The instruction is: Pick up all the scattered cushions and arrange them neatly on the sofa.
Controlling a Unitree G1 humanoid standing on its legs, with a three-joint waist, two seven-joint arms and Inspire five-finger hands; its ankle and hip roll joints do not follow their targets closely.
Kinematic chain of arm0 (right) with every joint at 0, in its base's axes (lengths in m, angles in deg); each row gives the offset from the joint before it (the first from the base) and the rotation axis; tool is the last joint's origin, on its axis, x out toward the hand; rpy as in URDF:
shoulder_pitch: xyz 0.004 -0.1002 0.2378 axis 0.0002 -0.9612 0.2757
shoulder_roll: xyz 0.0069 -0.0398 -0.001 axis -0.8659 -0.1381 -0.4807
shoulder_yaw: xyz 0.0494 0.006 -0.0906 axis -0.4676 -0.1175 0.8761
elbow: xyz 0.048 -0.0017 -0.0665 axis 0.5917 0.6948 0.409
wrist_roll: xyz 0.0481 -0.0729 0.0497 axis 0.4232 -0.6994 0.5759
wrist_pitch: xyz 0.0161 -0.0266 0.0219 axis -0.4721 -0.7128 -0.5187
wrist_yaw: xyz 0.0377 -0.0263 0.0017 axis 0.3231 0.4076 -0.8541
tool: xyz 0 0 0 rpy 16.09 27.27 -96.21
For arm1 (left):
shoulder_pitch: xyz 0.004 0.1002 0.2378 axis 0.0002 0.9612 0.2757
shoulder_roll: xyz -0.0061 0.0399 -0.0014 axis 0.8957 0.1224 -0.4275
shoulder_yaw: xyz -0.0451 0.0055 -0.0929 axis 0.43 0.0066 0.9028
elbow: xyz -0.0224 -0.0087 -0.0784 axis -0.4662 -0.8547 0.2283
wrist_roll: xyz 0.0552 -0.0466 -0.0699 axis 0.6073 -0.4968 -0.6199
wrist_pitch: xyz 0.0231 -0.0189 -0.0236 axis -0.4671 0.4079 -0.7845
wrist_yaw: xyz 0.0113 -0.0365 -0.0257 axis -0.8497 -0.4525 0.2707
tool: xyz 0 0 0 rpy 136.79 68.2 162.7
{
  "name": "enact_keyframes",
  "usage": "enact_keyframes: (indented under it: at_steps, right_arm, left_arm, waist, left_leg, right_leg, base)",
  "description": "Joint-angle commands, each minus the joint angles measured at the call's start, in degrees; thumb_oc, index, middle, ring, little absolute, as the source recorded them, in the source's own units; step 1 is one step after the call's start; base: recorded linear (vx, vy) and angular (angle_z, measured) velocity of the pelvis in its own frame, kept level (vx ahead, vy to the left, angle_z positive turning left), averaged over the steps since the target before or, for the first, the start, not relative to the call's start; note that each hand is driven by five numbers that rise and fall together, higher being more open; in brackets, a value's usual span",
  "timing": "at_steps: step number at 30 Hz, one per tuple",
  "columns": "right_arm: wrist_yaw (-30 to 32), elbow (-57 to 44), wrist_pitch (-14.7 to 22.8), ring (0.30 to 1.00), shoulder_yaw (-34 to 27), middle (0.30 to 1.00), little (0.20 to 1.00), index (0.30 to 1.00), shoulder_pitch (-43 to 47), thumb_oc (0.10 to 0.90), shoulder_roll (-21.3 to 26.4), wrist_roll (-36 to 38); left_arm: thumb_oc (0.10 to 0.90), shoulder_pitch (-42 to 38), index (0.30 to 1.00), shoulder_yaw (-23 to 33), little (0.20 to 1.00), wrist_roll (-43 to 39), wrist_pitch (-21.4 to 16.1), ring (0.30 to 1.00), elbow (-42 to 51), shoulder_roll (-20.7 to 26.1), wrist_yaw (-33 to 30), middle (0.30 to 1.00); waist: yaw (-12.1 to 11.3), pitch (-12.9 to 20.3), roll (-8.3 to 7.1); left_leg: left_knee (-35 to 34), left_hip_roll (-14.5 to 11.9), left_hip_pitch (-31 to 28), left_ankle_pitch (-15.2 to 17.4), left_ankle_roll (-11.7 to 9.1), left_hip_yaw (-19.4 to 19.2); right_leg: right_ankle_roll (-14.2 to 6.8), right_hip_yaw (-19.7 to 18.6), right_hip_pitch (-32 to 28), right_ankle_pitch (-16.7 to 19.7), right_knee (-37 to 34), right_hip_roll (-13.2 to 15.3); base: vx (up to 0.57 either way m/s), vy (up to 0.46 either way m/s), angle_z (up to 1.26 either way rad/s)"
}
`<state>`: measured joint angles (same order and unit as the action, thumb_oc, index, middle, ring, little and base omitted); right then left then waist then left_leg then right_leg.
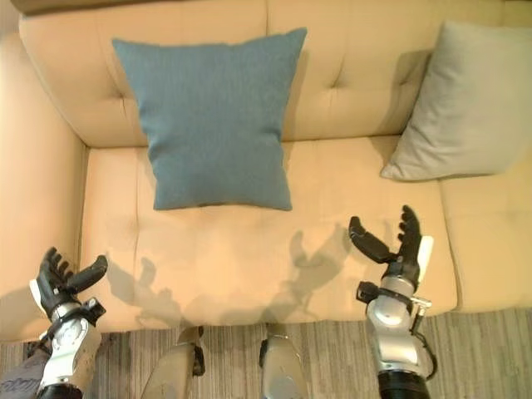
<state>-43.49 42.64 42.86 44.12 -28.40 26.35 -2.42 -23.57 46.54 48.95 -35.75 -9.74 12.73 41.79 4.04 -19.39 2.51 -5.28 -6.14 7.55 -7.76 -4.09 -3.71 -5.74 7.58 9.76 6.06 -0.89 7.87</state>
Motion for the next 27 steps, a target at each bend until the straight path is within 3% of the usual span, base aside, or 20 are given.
enact_keyframes:
  at_steps: [1,3,4,7,8,9,10,13,14,15,17,18,20,22,23,25,27]
  right_arm:
    - [-1.7,1.3,4.1,0.900,0.0,0.900,0.900,0.900,-3.0,0.800,0.0,1.4]
    - [-2.2,2.4,3.9,0.900,0.6,0.900,0.900,0.900,-3.4,0.800,-0.2,1.5]
    - [-3.3,3.5,3.5,0.900,2.1,0.900,0.900,0.900,-4.4,0.800,-1.1,1.9]
    - [-4.2,4.8,3.6,0.900,3.1,0.900,0.900,0.900,-5.4,0.800,-1.6,1.9]
    - [-3.5,7.3,3.7,0.900,4.2,0.900,0.900,0.900,-4.9,0.800,-2.2,2.1]
    - [-2.8,8.0,3.7,0.900,4.4,0.900,0.900,0.900,-4.6,0.800,-2.7,2.5]
    - [-1.4,8.8,3.7,0.900,4.5,0.900,0.900,0.900,-4.2,0.800,-3.3,2.8]
    - [-0.2,8.8,3.6,0.900,5.7,0.900,0.900,0.900,-4.1,0.800,-4.5,3.6]
    - [-0.2,8.8,3.6,0.900,5.7,0.900,0.900,0.900,-4.1,0.800,-4.5,3.6]
    - [0.1,8.9,4.2,0.900,5.7,0.900,0.900,0.900,-4.2,0.800,-4.6,3.8]
    - [0.3,8.9,4.5,0.900,5.7,0.900,0.900,0.900,-4.2,0.800,-4.7,3.9]
    - [0.4,9.7,4.4,0.900,5.4,0.900,0.900,0.900,-3.9,0.800,-5.1,4.0]
    - [0.5,9.5,4.3,0.900,5.1,0.900,0.900,0.900,-4.0,0.800,-5.3,4.1]
    - [0.6,10.7,4.3,0.900,4.5,0.900,0.900,0.900,-4.0,0.800,-5.9,4.4]
    - [0.6,10.7,4.3,0.900,4.5,0.900,0.900,0.900,-4.0,0.800,-5.9,4.4]
    - [0.8,11.3,4.5,0.900,4.3,0.900,0.900,0.900,-3.7,0.800,-6.0,4.5]
    - [0.8,11.8,4.4,0.900,5.1,0.900,0.900,0.900,-3.4,0.800,-7.1,5.0]
  left_arm:
    - [0.800,3.0,0.900,-0.8,0.900,-1.2,-1.9,0.900,-4.5,3.0,4.1,0.900]
    - [0.800,4.0,0.900,-1.3,0.900,-3.4,-1.8,0.900,-5.2,2.3,5.4,0.900]
    - [0.800,6.2,0.900,-2.3,0.900,-10.0,-1.3,0.900,-6.8,0.2,9.5,0.900]
    - [0.800,7.7,0.900,-3.6,0.900,-9.3,-0.5,0.900,-9.3,-0.6,11.3,0.900]
    - [0.800,7.1,0.900,-5.2,0.900,-7.0,0.3,0.900,-13.4,-1.4,11.3,0.900]
    - [0.800,6.5,0.900,-5.8,0.900,-6.1,0.4,0.900,-14.6,-1.4,10.7,0.900]
    - [0.800,5.5,0.900,-6.4,0.900,-5.4,0.6,0.900,-16.8,-1.7,10.4,0.900]
    - [0.800,3.9,0.900,-7.9,0.900,-1.2,1.5,0.900,-21.9,-2.5,9.7,0.900]
    - [0.800,3.9,0.900,-7.9,0.900,-1.2,1.5,0.900,-21.9,-2.5,9.7,0.900]
    - [0.800,2.9,0.900,-9.7,0.900,4.2,2.4,0.900,-26.5,-3.0,10.5,0.900]
    - [0.800,2.3,0.900,-10.0,0.900,5.1,2.9,0.900,-29.3,-3.4,10.9,0.900]
    - [0.800,2.1,0.900,-9.7,0.900,4.9,3.6,0.900,-33.2,-4.5,11.6,0.900]
    - [0.800,2.1,0.900,-9.5,0.900,4.8,3.9,0.900,-34.7,-5.0,12.3,0.900]
    - [0.800,1.2,0.900,-11.0,0.900,9.0,4.8,0.900,-38.7,-6.0,13.0,0.900]
    - [0.800,1.2,0.900,-11.0,0.900,9.0,4.8,0.900,-38.7,-5.9,13.0,0.900]
    - [0.800,0.6,0.900,-12.3,0.900,13.0,4.9,0.900,-39.7,-5.5,12.3,0.900]
    - [0.800,-0.1,0.900,-12.3,0.900,15.4,5.8,0.900,-41.8,-4.7,11.0,0.900]
  waist:
    - [-0.2,10.0,-2.20]
    - [-0.3,10.3,-1.98]
    - [-0.4,11.1,-1.60]
    - [-0.5,11.6,-1.02]
    - [-0.8,11.4,-0.15]
    - [-0.8,11.3,-0.05]
    - [-0.7,11.0,-0.63]
    - [0.4,10.8,-3.07]
    - [0.4,10.9,-3.06]
    - [1.5,11.6,-3.76]
    - [1.9,12.2,-3.52]
    - [2.4,13.0,-2.96]
    - [3.1,13.3,-2.65]
    - [4.8,13.5,-1.76]
    - [4.9,13.7,-1.95]
    - [4.7,12.9,-2.55]
    - [4.0,11.1,-4.79]
  left_leg:
    - [7.6,-2.9,-1.7,9.2,-0.7,1.4]
    - [7.1,-3.4,-2.7,8.8,-1.0,1.3]
    - [6.3,-4.6,-4.0,7.5,-1.6,1.0]
    - [5.3,-5.8,-4.2,5.4,-2.5,1.0]
    - [4.7,-6.9,-2.7,0.7,-3.9,1.7]
    - [4.8,-6.9,-1.8,-1.3,-4.3,2.0]
    - [5.7,-6.4,-0.8,-1.1,-3.6,1.2]
    - [16.3,-3.7,-1.0,8.6,-0.7,-3.2]
    - [16.4,-3.7,-0.7,8.5,-0.7,-3.1]
    - [24.5,-2.3,-3.3,13.3,-0.1,-5.2]
    - [27.3,-1.7,-4.7,14.4,-0.3,-4.7]
    - [29.8,1.4,-7.8,15.5,-0.3,-1.3]
    - [28.3,2.5,-9.6,15.9,-0.3,0.0]
    - [19.8,2.8,-13.7,22.7,1.4,-1.1]
    - [19.6,3.0,-13.6,22.4,1.4,-1.0]
    - [17.9,4.7,-13.2,24.7,2.6,0.3]
    - [15.1,7.5,-12.8,25.8,4.0,1.6]
  right_leg:
    - [-1.2,0.0,-1.7,-13.9,13.6,0.9]
    - [-0.8,0.4,-2.8,-14.4,13.4,0.4]
    - [-0.2,0.8,-4.6,-15.2,12.6,-0.9]
    - [0.8,1.5,-6.2,-15.9,11.3,-2.3]
    - [1.5,2.2,-6.4,-16.2,9.5,-3.6]
    - [1.8,2.6,-6.1,-15.8,9.1,-3.7]
    - [2.1,3.1,-5.7,-15.4,8.4,-3.4]
    - [2.6,4.4,-4.1,-13.2,7.4,-1.8]
    - [2.6,4.4,-3.9,-13.1,7.3,-1.8]
    - [2.9,4.9,-2.8,-11.5,6.6,-1.6]
    - [2.9,5.1,-2.3,-11.0,6.2,-2.0]
    - [2.5,4.4,-0.9,-9.7,6.7,-2.7]
    - [2.3,4.1,0.3,-9.2,7.2,-2.8]
    - [1.3,4.9,3.8,-7.9,9.8,-1.9]
    - [1.3,4.9,3.9,-7.8,9.6,-1.7]
    - [-0.1,4.6,6.0,-5.4,10.4,-0.1]
    - [-2.5,4.0,7.1,-1.1,7.7,1.6]
  base:
    - [0.03,-0.172,0.05]
    - [0.02,-0.161,0.02]
    - [-0.01,-0.208,0.00]
    - [-0.07,-0.159,0.04]
    - [-0.22,-0.156,0.09]
    - [-0.30,-0.133,0.17]
    - [-0.30,-0.089,0.09]
    - [-0.31,-0.124,0.18]
    - [-0.30,-0.112,0.29]
    - [-0.18,-0.062,0.18]
    - [-0.19,-0.006,0.42]
    - [-0.22,0.108,0.35]
    - [-0.22,0.147,0.10]
    - [-0.29,0.212,0.38]
    - [-0.23,0.186,0.20]
    - [-0.35,0.277,0.10]
    - [-0.44,0.277,0.15]
